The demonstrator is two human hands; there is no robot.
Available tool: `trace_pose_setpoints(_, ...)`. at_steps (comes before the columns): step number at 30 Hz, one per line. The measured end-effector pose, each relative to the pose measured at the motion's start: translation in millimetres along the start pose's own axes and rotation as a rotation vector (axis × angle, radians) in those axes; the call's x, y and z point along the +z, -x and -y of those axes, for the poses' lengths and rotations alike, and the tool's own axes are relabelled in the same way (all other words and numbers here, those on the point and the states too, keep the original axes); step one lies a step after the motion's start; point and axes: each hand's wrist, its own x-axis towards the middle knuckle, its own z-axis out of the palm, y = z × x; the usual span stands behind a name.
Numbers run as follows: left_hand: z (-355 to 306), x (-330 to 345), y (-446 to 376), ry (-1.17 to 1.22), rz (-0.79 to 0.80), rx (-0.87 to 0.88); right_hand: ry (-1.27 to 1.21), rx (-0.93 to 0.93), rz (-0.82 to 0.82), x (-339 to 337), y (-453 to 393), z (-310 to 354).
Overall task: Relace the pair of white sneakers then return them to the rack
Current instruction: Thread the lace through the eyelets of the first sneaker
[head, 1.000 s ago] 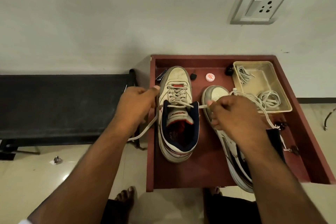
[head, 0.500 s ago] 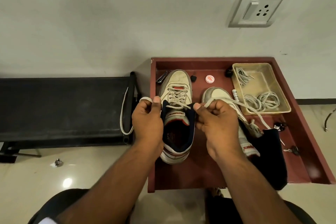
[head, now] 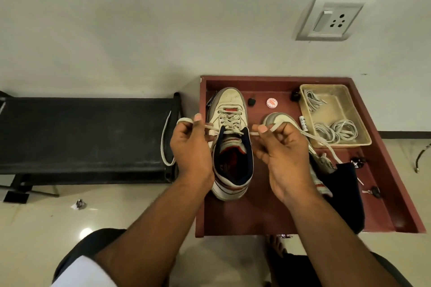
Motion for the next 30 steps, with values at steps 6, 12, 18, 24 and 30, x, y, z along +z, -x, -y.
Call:
trace_pose_setpoints(6,-60,-19,24,-0.011,0.211,0.117,0.161,-0.221,0.031,10,28,51)
trace_pose_setpoints(12,-141,-23,64,-0.102,0.343,0.24,0.149,-0.323,0.074,28,64,116)
trace_pose_setpoints(18,-217,-12,97,-0.249,0.456,0.399,0.182,-0.389,0.132,45,78,172)
trace_pose_setpoints(24,-272,-4,111,-0.303,0.44,0.461,0.267,-0.461,0.047,58,70,204)
trace_pose_setpoints(30,-310,4,110,-0.288,0.426,0.526,0.029,-0.45,0.032,62,73,251)
